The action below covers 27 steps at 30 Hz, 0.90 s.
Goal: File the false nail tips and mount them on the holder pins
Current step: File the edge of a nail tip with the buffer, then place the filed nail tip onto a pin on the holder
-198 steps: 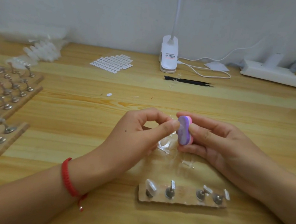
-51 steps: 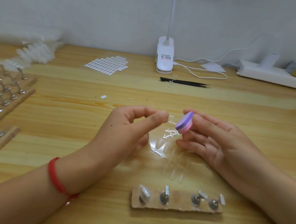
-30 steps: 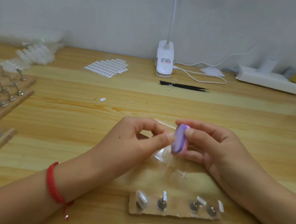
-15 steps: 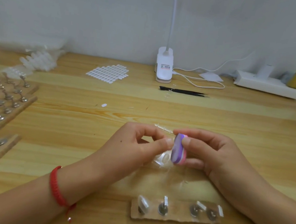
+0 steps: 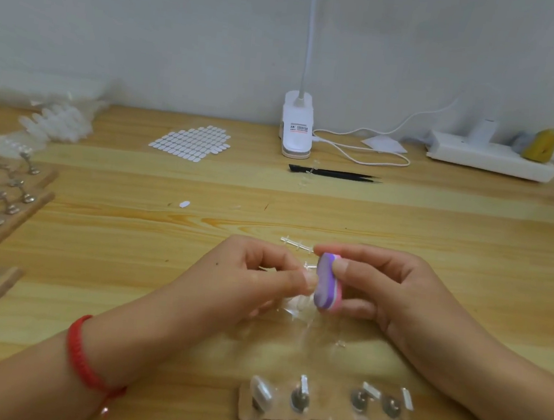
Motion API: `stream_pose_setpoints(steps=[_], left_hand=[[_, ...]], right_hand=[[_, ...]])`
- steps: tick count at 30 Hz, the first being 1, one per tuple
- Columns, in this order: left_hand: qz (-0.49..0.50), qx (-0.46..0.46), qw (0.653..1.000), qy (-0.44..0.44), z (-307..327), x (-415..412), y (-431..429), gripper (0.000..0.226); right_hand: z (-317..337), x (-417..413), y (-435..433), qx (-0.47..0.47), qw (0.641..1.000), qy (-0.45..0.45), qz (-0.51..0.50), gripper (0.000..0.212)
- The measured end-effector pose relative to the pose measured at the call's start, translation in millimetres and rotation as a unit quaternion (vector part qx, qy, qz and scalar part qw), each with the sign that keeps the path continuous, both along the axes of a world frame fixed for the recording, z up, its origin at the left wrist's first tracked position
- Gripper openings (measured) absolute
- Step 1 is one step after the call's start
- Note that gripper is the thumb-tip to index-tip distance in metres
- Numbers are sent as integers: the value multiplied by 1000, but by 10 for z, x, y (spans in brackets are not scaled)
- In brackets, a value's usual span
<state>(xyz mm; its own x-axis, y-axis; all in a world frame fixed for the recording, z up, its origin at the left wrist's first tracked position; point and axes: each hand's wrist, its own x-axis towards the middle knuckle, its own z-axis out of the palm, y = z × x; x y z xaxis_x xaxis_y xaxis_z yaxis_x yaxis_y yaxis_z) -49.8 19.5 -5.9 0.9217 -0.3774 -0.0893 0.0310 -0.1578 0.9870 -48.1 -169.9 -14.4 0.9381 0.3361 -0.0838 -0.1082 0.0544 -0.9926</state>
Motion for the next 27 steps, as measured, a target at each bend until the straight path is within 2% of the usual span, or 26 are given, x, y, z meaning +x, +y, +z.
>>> stream_pose_setpoints(steps=[5,7,9,11,12,15,17,20,23,27], left_hand=[[2,4,1000,3,-12,27,16,17],[-37,15,999,-7,-5,3,14,18],[-47,-1,999,-19,1,-9,31,19],[5,-35,999,-14,-17,10,58,25],[35,-47,998,-8,-21,13,64,26],[72,-59,996,-6,-17,20,37,25],[71,-55,996,-9,-24,10,20,26],[64,-50,997,-18,-25,5,26,26],[51,-50,997,-26,-8,-20,22,21],[32,-58,997,-33,48,-73,16,16]], right_hand=[[20,-2,-7,-1,1000,9,30,27],[17,12,3,10,1000,10,3,24],[7,43,10,60,997,22,-35,19],[4,65,7,128,989,45,-59,7],[11,62,3,158,984,61,-58,12],[48,41,-6,196,977,85,-26,8],[75,7,11,167,983,74,-8,11],[92,-33,12,36,999,-8,-20,20],[116,-98,24,-74,993,-95,-20,15],[120,-125,69,-66,990,-116,-45,19]])
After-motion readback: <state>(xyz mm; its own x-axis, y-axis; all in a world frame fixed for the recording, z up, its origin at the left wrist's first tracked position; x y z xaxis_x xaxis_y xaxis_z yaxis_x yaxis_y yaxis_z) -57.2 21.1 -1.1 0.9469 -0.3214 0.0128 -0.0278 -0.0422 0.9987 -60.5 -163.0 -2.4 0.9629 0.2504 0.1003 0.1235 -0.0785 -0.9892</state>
